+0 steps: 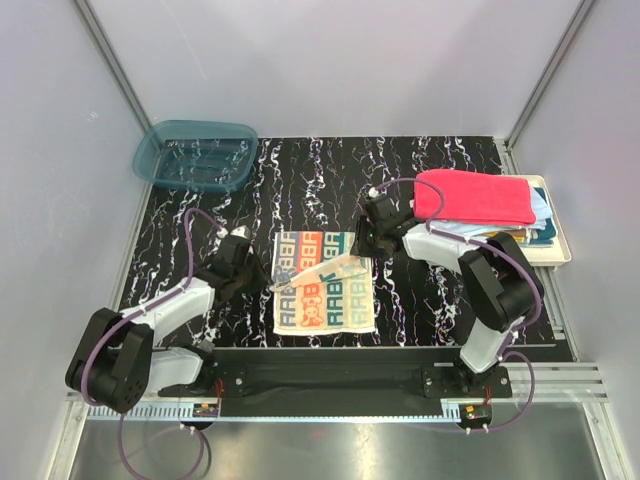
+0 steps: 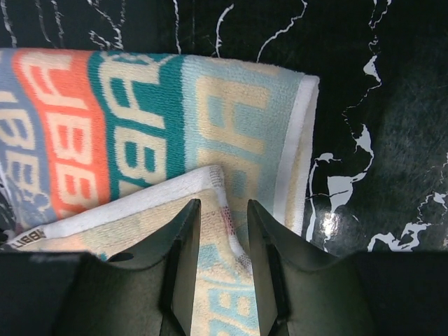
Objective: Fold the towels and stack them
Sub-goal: Fold the towel
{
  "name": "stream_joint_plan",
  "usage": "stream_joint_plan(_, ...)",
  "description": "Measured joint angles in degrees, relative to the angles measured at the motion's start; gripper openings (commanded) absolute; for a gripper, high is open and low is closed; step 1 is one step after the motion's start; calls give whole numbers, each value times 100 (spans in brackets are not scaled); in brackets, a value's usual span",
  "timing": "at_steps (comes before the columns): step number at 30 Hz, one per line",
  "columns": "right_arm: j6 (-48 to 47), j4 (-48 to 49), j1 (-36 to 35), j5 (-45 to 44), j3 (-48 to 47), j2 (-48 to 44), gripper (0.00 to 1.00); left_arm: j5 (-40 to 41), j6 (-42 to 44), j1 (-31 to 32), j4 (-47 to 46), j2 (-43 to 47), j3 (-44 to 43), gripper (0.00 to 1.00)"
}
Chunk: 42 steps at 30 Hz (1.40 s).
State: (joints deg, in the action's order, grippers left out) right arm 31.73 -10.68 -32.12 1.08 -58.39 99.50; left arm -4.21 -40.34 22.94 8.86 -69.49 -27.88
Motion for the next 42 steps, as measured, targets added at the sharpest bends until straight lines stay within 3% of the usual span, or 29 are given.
stream_joint_plan(8, -57, -76, 0, 92, -22, 151, 38, -2, 2, 0, 4, 0, -2, 13)
stream_joint_plan(12, -96, -74, -2, 157, -37, 166, 26, -7, 4, 0, 4, 0, -2, 10)
stream_joint_plan(16, -129, -70, -2, 157, -42, 173, 7, -17, 22, 0, 11, 0, -15, 1)
stream_joint_plan(19, -140, -74, -2, 151, -42, 164, 3, -37, 42, 0, 68, 15, -66, 0)
stream_joint_plan(42, -68, -592, -17, 101, 575, -2264, 0, -210, 111, 7, 1182, 1534, -789, 0)
